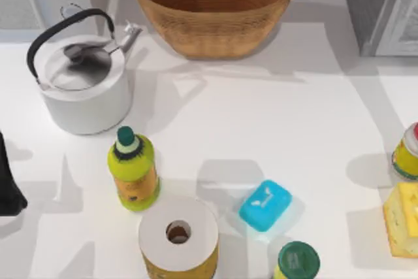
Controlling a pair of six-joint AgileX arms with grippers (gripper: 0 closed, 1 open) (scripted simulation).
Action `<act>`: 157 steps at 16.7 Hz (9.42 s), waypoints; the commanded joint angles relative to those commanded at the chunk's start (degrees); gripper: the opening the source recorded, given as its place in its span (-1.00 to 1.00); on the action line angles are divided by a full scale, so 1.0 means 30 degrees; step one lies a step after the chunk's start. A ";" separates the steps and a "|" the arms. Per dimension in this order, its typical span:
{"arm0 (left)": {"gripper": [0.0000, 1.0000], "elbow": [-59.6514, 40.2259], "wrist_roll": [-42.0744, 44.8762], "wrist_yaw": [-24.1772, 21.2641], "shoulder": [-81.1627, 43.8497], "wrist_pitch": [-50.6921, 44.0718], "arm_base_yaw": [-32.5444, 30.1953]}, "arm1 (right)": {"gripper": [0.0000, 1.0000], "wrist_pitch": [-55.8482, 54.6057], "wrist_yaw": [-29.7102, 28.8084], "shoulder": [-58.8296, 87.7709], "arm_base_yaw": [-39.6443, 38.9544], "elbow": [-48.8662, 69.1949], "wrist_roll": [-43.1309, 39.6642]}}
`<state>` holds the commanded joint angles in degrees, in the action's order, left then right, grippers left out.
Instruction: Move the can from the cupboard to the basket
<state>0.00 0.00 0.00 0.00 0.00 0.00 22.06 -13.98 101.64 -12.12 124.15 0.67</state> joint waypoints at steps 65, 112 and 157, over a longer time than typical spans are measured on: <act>1.00 0.0000 0.0000 0.0000 0.0000 0.0000 0.0000 | -1.00 -0.1289 0.1173 -2.2166 0.0538 -2.5430 -0.0122; 1.00 0.0000 0.0000 0.0000 0.0000 0.0000 0.0000 | -1.00 -1.5338 -0.7965 1.0564 -0.8121 -0.5480 0.0321; 1.00 0.0000 0.0000 0.0000 0.0000 0.0000 0.0000 | 1.00 -1.4861 -0.7658 1.2830 -0.7785 -0.2612 0.0287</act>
<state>0.00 0.00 0.00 0.00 0.00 0.00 -22.52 -36.95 140.13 -35.48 116.31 1.53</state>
